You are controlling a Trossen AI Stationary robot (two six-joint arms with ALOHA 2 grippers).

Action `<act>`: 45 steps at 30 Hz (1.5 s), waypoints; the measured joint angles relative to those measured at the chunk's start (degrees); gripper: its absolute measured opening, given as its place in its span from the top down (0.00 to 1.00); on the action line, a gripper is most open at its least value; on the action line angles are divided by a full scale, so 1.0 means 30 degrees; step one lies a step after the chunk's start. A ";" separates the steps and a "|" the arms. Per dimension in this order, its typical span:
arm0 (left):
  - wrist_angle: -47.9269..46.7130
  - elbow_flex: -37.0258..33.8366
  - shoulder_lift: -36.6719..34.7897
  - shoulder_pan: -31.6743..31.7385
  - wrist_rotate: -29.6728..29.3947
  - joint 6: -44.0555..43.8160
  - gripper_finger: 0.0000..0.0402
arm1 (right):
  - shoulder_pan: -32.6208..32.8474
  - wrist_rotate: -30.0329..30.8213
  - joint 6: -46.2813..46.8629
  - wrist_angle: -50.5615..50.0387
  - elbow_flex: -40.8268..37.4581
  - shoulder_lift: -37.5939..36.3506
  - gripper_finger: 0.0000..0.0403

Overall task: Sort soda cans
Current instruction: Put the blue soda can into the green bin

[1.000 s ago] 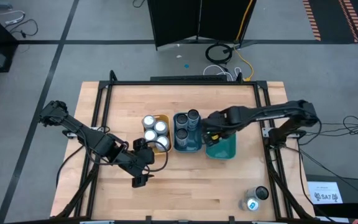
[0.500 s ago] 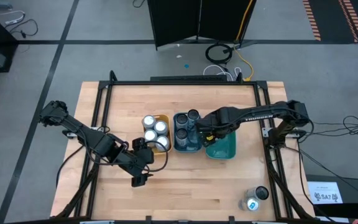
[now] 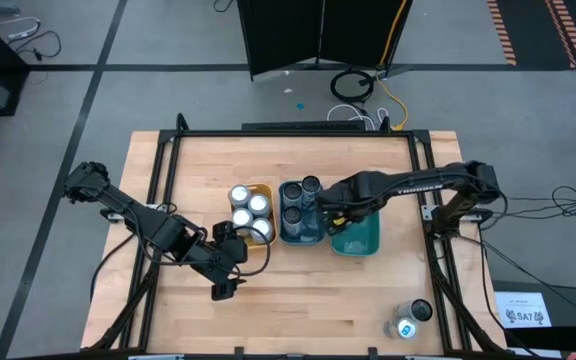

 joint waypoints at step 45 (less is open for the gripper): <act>0.0175 0.0000 0.0000 0.0000 -0.0568 -0.0066 0.00 | 1.5687 0.3975 1.2969 -0.0729 0.0029 -0.3988 0.07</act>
